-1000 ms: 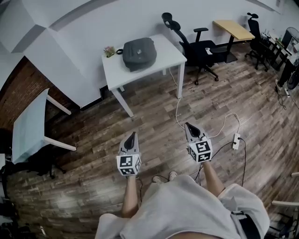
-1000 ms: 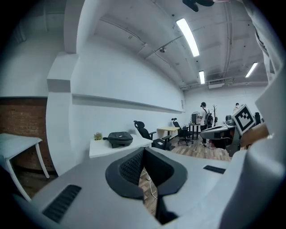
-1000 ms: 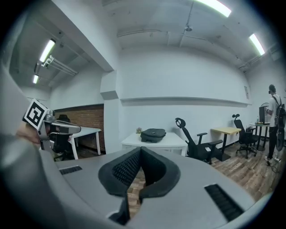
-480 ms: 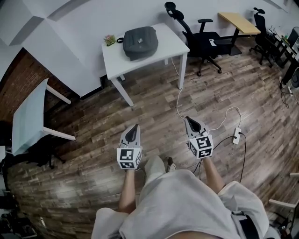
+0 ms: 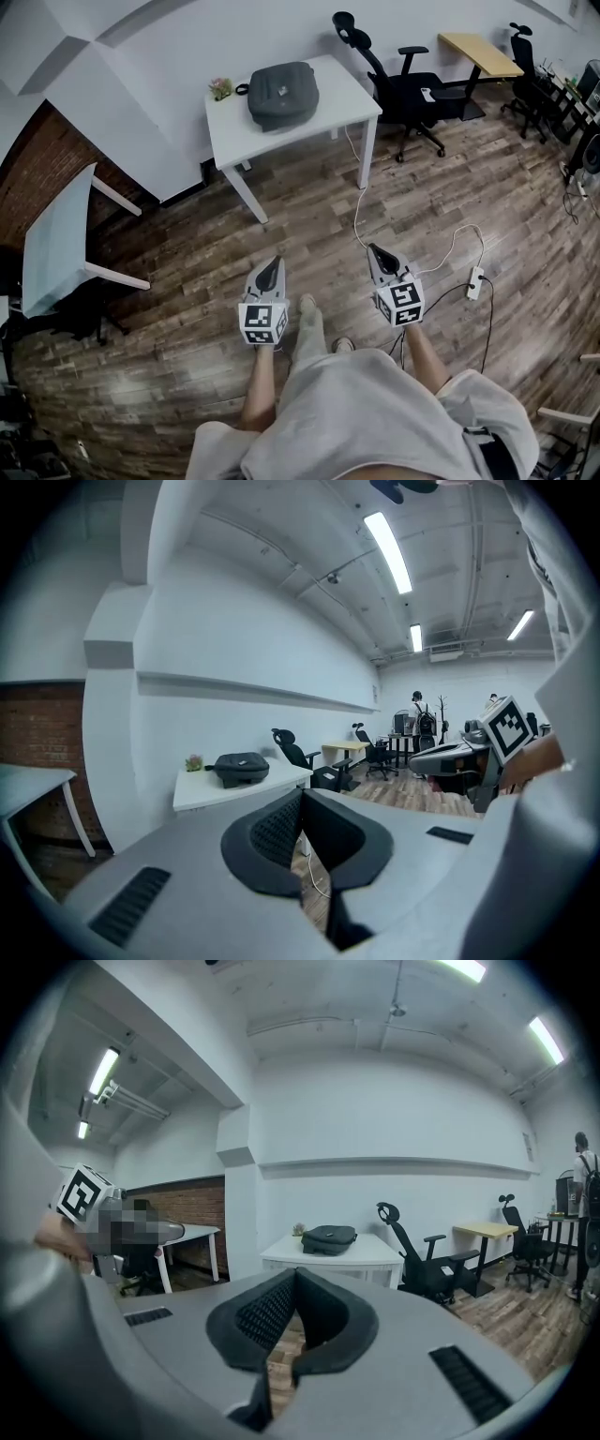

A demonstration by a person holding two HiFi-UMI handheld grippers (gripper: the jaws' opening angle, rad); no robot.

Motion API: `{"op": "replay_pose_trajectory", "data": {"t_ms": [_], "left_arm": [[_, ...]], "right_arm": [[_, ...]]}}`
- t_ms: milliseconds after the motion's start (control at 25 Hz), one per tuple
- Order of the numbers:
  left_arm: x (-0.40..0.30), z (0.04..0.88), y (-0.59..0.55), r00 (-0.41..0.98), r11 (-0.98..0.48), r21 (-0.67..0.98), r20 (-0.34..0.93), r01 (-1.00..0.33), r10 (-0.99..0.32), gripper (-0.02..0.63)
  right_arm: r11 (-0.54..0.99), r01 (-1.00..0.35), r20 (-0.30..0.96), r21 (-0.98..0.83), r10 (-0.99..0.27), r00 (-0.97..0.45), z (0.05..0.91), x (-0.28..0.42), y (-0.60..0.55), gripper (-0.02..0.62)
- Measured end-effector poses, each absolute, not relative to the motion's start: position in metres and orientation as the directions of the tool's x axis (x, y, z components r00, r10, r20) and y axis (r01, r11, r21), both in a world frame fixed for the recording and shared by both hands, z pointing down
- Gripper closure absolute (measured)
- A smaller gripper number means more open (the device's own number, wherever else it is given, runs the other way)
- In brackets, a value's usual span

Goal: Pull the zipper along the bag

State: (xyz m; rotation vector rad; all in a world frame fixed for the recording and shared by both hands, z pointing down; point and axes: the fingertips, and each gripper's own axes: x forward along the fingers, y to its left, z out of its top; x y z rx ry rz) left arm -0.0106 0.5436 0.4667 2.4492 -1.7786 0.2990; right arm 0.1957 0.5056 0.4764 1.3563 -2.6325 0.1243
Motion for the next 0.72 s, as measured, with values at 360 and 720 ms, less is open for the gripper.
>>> {"op": "replay_pose_trajectory", "data": {"t_ms": [360,720], "left_arm": [[-0.040,0.474,0.459,0.301,-0.310,-0.011,0.203,-0.951,-0.932,0.580],[-0.071,0.481,0.320,0.373,-0.377,0.019,0.204,-0.926,-0.905,0.580]], "right_arm": [[0.588,-0.808,0.202,0.027,-0.795,-0.572,0.480,0.167,0.429,0.581],[0.577,-0.815,0.229,0.052,-0.802,-0.552,0.479,0.117,0.303,0.581]]}}
